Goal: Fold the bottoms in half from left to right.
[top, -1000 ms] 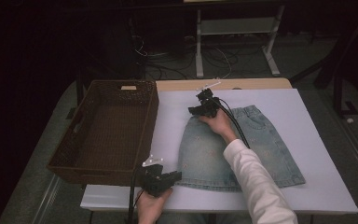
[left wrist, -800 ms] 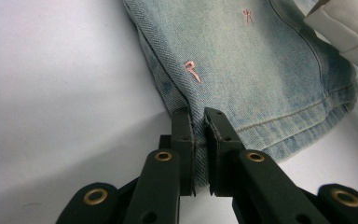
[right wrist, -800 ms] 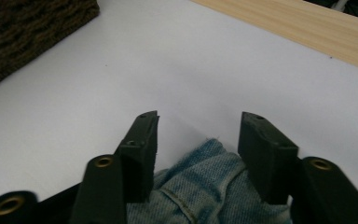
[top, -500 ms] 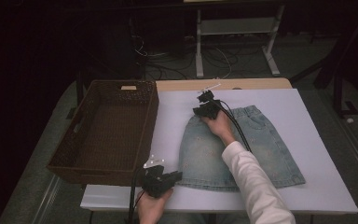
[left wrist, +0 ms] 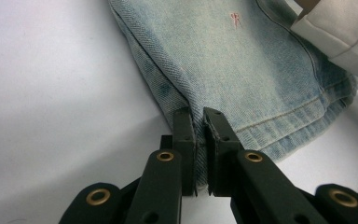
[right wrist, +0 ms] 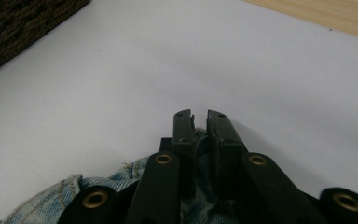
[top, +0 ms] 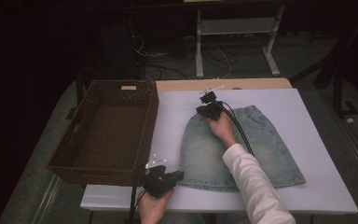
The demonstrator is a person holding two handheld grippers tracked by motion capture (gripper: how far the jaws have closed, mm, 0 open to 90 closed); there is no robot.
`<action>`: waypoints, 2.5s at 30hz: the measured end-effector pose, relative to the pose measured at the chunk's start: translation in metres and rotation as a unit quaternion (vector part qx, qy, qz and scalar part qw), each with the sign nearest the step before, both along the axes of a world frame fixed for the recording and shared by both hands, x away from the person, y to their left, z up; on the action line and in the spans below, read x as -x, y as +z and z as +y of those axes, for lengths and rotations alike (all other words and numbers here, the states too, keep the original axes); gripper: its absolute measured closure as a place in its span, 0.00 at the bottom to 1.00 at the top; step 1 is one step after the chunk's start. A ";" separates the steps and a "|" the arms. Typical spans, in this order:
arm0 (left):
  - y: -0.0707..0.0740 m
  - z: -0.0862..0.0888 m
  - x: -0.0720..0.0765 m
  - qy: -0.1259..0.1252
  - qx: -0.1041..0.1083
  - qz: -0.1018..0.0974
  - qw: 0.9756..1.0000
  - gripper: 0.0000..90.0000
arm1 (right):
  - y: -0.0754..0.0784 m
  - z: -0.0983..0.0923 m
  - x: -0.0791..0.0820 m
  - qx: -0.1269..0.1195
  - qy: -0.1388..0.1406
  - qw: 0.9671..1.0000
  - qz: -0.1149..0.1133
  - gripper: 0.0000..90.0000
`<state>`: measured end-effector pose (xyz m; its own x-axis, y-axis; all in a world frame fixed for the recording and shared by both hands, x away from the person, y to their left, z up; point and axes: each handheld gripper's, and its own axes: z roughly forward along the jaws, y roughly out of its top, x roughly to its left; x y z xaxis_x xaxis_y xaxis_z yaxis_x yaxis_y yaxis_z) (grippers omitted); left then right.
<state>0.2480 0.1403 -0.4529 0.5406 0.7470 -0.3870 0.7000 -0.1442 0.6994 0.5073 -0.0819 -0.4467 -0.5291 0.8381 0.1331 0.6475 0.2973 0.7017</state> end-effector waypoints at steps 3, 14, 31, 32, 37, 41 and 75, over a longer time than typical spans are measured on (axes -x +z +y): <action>0.004 0.001 0.001 -0.005 -0.001 -0.008 1.000 0.93 | 0.002 -0.001 0.001 -0.005 -0.001 1.000 -0.003 0.93; 0.032 0.009 0.005 -0.013 0.000 -0.039 0.999 0.94 | 0.023 -0.006 -0.005 -0.031 -0.004 0.999 -0.006 0.94; 0.071 0.026 0.007 0.002 0.000 -0.074 0.997 0.94 | 0.051 0.001 -0.015 -0.058 0.000 0.998 -0.008 0.94; 0.073 0.028 0.007 0.003 0.001 -0.076 0.997 0.94 | 0.053 0.003 -0.015 -0.059 0.001 0.998 -0.008 0.94; 0.085 0.036 0.008 0.009 0.002 -0.087 0.996 0.94 | 0.061 0.014 -0.018 -0.063 0.007 0.998 -0.006 0.94; 0.093 0.043 0.008 0.012 0.006 -0.094 0.996 0.94 | 0.068 0.021 -0.021 -0.070 0.012 0.997 -0.004 0.94; 0.104 0.000 0.008 -0.069 0.004 -0.101 0.992 0.94 | 0.075 0.013 -0.027 -0.134 0.028 0.990 0.013 0.95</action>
<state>0.2400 0.1403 -0.3492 0.7047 0.6576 -0.2664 0.5196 -0.2227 0.8249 0.5344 -0.0688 -0.3717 -0.5668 0.7404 0.3613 0.6537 0.1372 0.7442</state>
